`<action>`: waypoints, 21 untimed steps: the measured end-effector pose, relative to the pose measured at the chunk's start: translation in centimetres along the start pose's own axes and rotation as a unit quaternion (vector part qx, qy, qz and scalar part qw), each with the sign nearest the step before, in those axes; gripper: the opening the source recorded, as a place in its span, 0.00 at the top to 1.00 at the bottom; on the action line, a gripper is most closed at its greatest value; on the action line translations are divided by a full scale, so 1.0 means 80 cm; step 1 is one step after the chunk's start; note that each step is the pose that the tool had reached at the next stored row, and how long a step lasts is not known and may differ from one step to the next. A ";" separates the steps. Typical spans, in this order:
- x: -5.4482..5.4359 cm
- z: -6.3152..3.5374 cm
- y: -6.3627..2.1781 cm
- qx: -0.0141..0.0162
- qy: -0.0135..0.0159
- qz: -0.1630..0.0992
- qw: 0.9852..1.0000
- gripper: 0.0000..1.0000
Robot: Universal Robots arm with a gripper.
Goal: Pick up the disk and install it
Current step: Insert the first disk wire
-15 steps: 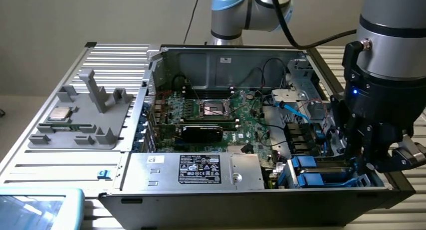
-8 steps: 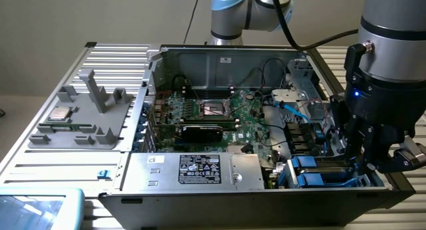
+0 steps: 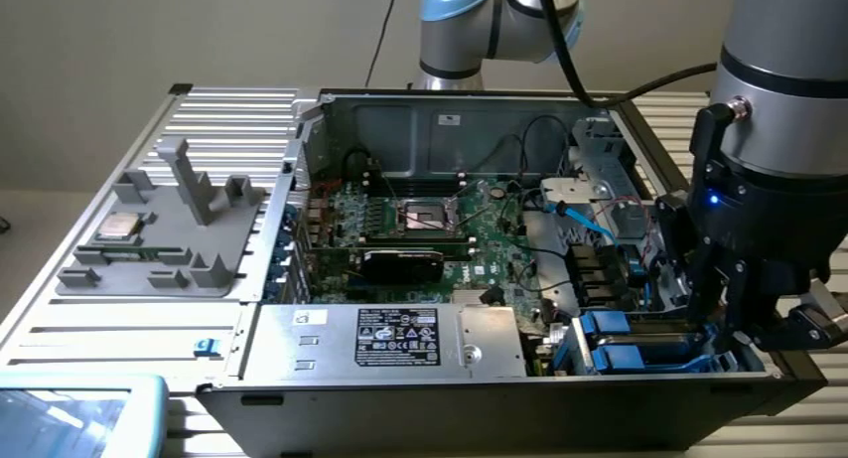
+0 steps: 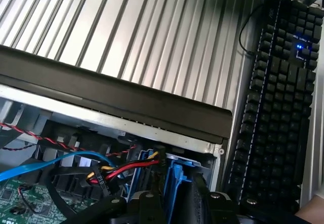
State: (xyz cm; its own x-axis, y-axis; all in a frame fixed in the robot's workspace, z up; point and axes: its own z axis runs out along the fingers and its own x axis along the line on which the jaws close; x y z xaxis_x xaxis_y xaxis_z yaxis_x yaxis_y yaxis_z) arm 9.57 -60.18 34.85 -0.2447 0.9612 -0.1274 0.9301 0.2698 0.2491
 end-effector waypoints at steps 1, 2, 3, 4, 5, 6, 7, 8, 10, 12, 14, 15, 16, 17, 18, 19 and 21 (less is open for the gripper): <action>-0.001 0.001 -0.001 -0.001 0.001 -0.002 1.000 0.65; -0.001 0.002 -0.001 -0.002 0.001 -0.005 1.000 0.65; -0.001 0.004 -0.001 -0.003 0.002 -0.008 1.000 0.65; -0.001 0.005 -0.002 -0.004 0.003 -0.010 1.000 0.65; -0.001 0.006 -0.002 -0.005 0.003 -0.014 1.000 0.65; -0.001 0.007 -0.002 -0.006 0.004 -0.017 1.000 0.65; -0.001 0.008 -0.002 -0.007 0.006 -0.020 1.000 0.65; 0.000 0.008 -0.003 -0.008 0.007 -0.022 1.000 0.65; 0.000 0.008 -0.004 -0.008 0.008 -0.023 1.000 0.65; 0.001 0.007 -0.007 -0.008 0.008 -0.023 1.000 0.65; 0.001 0.007 -0.009 -0.008 0.008 -0.023 1.000 0.65; 0.002 0.006 -0.011 -0.008 0.008 -0.024 1.000 0.65; 0.002 0.005 -0.013 -0.008 0.008 -0.024 1.000 0.65; 0.003 0.005 -0.014 -0.008 0.008 -0.024 1.000 0.65; 0.003 0.005 -0.015 -0.008 0.008 -0.024 1.000 0.65; 0.003 0.005 -0.015 -0.009 0.008 -0.025 1.000 0.65; 0.003 0.005 -0.015 -0.011 0.011 -0.027 1.000 0.65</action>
State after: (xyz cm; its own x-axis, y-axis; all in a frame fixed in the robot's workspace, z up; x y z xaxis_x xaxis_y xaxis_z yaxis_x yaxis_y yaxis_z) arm 8.52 -60.29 34.14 -0.3002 0.9462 -0.1209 0.9095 0.3222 0.2627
